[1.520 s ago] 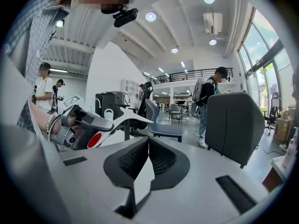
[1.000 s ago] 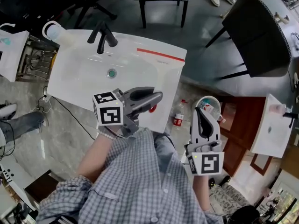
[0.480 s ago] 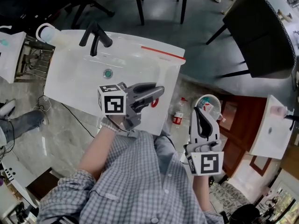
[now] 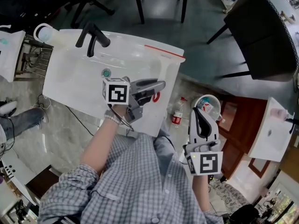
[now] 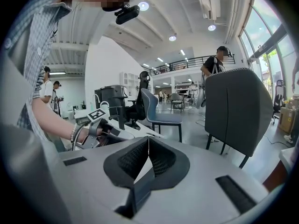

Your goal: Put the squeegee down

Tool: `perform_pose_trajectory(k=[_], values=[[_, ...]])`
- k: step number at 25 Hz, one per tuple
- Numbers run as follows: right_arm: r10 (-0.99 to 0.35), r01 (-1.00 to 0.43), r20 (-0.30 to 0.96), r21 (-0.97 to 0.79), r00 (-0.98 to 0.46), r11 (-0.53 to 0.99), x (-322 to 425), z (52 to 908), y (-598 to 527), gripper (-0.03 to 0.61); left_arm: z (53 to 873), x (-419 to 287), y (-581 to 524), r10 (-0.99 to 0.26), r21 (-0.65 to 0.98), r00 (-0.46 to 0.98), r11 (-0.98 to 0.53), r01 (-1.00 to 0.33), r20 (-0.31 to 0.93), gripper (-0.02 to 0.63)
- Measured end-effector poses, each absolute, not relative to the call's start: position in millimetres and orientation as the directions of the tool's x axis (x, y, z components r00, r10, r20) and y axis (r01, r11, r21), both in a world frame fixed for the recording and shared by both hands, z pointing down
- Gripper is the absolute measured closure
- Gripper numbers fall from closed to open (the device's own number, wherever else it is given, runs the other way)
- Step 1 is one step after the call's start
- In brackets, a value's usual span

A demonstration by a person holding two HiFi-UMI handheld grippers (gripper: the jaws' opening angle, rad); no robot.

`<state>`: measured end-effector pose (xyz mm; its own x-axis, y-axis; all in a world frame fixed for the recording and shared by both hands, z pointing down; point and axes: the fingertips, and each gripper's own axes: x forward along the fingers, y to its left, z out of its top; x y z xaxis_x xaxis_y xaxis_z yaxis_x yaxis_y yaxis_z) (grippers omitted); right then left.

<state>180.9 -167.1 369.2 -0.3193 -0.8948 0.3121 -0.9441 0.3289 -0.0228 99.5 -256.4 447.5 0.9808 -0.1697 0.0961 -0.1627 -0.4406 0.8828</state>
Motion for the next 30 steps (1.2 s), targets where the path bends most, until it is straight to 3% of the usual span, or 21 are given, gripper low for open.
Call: perform_pose_trajectory(k=[10,24,30], values=[[-0.883,-0.936,0.324,-0.019,-0.339,0.353,179.7,371.5,-172.8,0.569,469.1,112.2,-266.2,-0.15,0.965,0.988,-0.25,-0.08,0.044,0.555],[-0.859,-0.911,0.32,-0.035,-0.4,0.411,154.6,390.2,-195.1,0.569,494.7,120.1,-280.6,-0.121,0.972,0.99,-0.21,-0.103,0.079,0.554],[-0.794,-0.886,0.401,-0.129,-0.458,0.446,129.6,422.3,-207.2,0.568,493.7,120.9,-283.0,-0.132,0.981,0.99,-0.179,-0.071,0.048,0.554]])
